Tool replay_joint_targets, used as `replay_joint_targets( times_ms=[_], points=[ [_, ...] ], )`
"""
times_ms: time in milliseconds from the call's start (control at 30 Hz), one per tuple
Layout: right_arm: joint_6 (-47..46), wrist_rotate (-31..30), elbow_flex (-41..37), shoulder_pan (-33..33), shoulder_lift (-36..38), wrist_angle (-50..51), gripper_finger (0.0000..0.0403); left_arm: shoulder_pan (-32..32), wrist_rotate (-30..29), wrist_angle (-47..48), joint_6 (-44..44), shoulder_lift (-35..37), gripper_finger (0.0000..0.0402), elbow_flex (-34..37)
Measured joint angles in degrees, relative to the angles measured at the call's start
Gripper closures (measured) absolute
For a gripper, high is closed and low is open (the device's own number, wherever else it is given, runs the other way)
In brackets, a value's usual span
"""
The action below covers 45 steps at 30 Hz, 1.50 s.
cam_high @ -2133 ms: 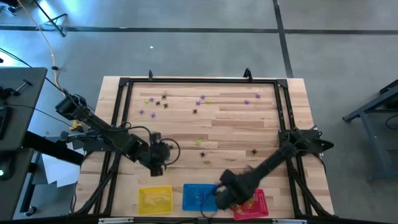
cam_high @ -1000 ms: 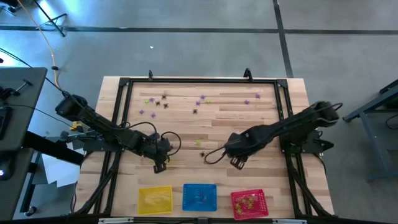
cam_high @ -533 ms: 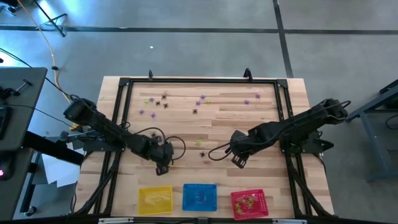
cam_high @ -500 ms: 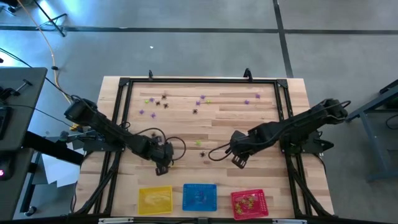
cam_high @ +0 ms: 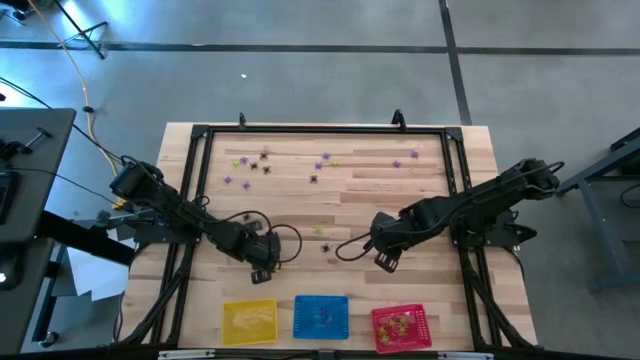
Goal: Sort Halloween decoration
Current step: Put the green spider toy into the red bin
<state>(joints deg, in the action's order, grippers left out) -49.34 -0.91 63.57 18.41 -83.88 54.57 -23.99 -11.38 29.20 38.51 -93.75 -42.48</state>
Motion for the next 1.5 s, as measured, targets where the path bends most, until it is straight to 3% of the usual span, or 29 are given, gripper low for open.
replay_joint_targets(
  times_ms=[133, 200, 800, 967, 1233, 1333, 1500],
  points=[
    [1.4, 0.0, 0.0, 0.0, 0.0, 0.1, 0.0285, 0.3, 0.7, 0.1, 1.6, 1.2, 0.0378, 0.4],
    [2.0, 0.0, 0.0, 0.0, 0.0, 0.0, 0.0285, 0.9, 1.2, 0.4, 3.2, 1.7, 0.0394, 0.5],
    [2.9, -1.2, 0.0, 0.0, 0.0, -1.7, 0.0285, 3.6, 1.9, 0.0, -4.4, 6.4, 0.0401, -4.8],
    [6.2, -7.4, 0.0, 0.1, 0.0, -12.1, 0.0285, 4.0, -1.9, -0.3, -8.0, 7.6, 0.0401, -8.4],
    [15.2, -23.4, 0.0, 3.8, 0.0, -33.7, 0.0285, 3.6, -17.1, -1.7, -18.0, 8.3, 0.0401, -16.2],
    [16.7, -31.1, 0.0, 6.0, 0.0, -37.4, 0.0285, 2.7, -21.4, -8.1, -23.0, 8.4, 0.0401, -18.0],
    [19.8, -42.2, 0.0, 9.0, 0.0, -43.8, 0.0285, 1.8, -22.9, -21.1, -34.0, 8.6, 0.0401, -18.8]
  ],
)
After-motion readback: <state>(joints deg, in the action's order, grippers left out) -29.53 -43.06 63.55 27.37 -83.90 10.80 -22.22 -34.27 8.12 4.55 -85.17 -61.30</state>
